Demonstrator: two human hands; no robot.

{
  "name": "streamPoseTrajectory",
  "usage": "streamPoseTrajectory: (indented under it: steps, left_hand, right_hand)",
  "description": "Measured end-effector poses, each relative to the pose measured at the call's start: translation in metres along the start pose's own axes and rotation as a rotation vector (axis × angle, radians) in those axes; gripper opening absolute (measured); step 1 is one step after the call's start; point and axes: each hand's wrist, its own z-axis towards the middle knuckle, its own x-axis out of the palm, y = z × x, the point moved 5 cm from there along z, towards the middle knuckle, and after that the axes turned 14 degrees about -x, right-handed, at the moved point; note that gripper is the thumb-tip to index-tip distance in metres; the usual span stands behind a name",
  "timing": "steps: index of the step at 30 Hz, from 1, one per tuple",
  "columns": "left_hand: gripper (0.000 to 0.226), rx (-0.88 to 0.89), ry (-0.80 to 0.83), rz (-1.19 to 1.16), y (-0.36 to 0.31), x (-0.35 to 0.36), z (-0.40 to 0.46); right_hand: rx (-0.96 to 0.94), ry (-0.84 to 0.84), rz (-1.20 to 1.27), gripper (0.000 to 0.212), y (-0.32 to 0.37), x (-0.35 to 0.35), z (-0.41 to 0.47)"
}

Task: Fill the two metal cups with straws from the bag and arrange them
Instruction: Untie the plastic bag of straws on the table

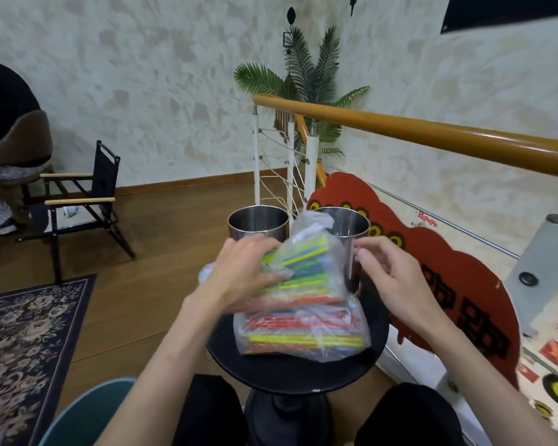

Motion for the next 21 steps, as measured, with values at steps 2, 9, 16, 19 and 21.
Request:
streamPoseTrajectory:
  steps: [2, 9, 16, 19, 21]
  left_hand:
    - [0.042, -0.029, -0.049, 0.023, 0.011, -0.014, -0.002]
    - [0.043, -0.147, -0.123, 0.096, 0.054, -0.039, -0.019]
    - [0.035, -0.207, -0.064, 0.158, 0.079, -0.024, -0.038]
    - [0.035, -0.223, -0.057, 0.157, 0.084, -0.018, -0.039]
    - [0.032, -0.217, -0.06, 0.159, 0.083, -0.016, -0.039]
  right_hand:
    - [0.027, 0.103, -0.037, 0.016, -0.011, 0.006, -0.011]
    - [0.047, 0.578, -0.214, 0.083, -0.018, 0.058, -0.028]
    - [-0.009, 0.779, -0.455, 0.09, -0.029, 0.088, -0.032]
    - [-0.006, 0.819, -0.508, 0.075, -0.028, 0.081, -0.033]
    - [0.023, 0.81, -0.509, 0.067, -0.029, 0.071, -0.034]
